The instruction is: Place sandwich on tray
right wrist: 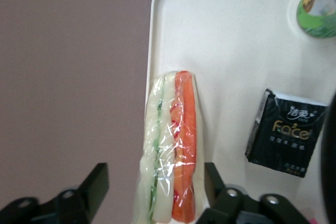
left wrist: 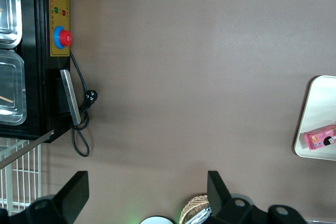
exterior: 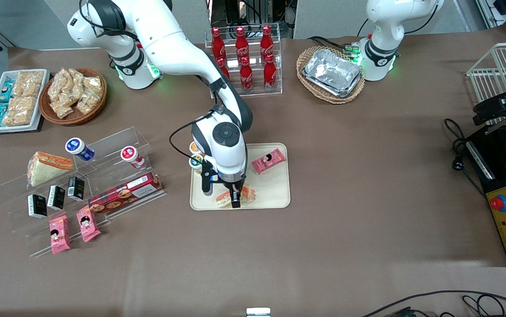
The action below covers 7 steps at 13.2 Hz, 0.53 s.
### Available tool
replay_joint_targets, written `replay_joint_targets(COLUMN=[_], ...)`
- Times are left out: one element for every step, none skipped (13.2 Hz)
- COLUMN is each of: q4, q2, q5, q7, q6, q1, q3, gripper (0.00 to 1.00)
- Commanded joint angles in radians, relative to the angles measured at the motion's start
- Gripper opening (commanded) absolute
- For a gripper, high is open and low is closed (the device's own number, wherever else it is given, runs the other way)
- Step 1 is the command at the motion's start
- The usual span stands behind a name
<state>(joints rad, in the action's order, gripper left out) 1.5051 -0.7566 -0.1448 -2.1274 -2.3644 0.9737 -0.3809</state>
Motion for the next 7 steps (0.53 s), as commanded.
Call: replay_joint_targets(q4=[0.0,0.0,0.001,0.0,0.0,0.001,0.0], q2=[0.052,0.074,0.11,0.147,0.19,0.23,0.259], q5=[0.013,0.013,0.013,0.017,0.02,0.017,0.016], q7=[0.014,0.014,0.015,0.021,0.056,0.12,0.186], q6=[0.06,0.072,0.105,0.149,0.18,0.218,0.261], q1=[-0.01,-0.01,-0.012,-0.024,-0.044,-0.078,-0.11], q3=[-0.003,-0.001,-0.001,-0.004,-0.004,-0.003,-0.003], gripper=[1.0,1.0,1.0,1.0,1.0,1.0,1.0])
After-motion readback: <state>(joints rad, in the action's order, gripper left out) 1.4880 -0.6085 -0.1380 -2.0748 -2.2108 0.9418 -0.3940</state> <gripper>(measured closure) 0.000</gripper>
